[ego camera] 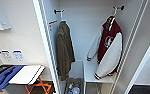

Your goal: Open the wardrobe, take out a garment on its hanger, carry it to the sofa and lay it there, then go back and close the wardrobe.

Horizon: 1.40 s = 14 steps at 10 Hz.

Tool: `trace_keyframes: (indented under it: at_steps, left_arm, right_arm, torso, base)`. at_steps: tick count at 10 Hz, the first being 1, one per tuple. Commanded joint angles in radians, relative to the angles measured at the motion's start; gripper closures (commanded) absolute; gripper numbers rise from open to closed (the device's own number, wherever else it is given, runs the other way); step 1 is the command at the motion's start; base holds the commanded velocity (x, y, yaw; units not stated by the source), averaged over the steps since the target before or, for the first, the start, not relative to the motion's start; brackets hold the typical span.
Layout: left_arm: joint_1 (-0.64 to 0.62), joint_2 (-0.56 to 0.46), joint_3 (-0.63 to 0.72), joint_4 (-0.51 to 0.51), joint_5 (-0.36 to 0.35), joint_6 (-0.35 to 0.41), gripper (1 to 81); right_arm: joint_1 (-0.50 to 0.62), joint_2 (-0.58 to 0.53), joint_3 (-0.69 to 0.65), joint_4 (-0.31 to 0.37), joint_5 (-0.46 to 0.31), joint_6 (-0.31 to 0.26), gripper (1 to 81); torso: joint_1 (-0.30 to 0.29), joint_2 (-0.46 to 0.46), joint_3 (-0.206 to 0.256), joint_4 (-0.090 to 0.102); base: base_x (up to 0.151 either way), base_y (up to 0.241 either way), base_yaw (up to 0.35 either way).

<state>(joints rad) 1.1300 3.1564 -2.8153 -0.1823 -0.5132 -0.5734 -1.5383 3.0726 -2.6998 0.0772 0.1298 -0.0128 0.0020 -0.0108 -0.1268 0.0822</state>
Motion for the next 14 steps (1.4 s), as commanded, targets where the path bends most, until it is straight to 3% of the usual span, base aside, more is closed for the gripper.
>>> trace_keyframes:
  at_steps: [1, 6, 10, 12, 14]
  left_arm:
    - [-0.114, 0.001, -0.015, -0.037, -0.010, 0.007, 1.0]
    - [-0.072, -0.036, -0.053, -0.222, -0.008, 0.007, 1.0]
    - [-0.026, -0.064, -0.049, -0.243, -0.001, 0.010, 1.0]
    - [0.003, -0.064, -0.018, -0.154, 0.004, 0.118, 1.0]
    - [0.018, -0.107, 0.042, 0.084, 0.073, 0.161, 1.0]
  right_arm:
    - [0.023, 0.010, 0.008, -0.004, -0.068, -0.006, 1.0]
    - [0.032, 0.014, 0.014, -0.005, -0.075, -0.006, 1.0]
    - [0.031, 0.013, 0.014, -0.005, -0.073, -0.006, 1.0]
    - [0.033, 0.013, 0.014, -0.005, -0.073, -0.007, 1.0]
    - [0.036, 0.011, 0.009, -0.001, -0.073, -0.006, 1.0]
  torso:
    - [0.000, 0.000, 0.000, 0.000]
    - [0.000, 0.000, 0.000, 0.000]
    - [0.000, 0.000, 0.000, 0.000]
    - [0.000, 0.000, 0.000, 0.000]
    - [0.000, 0.000, 0.000, 0.000]
  base:
    - [0.000, 0.000, 0.000]
    - [0.000, 0.000, 0.000]
    - [0.000, 0.000, 0.000]
    - [0.000, 0.000, 0.000]
    - [0.000, 0.000, 0.000]
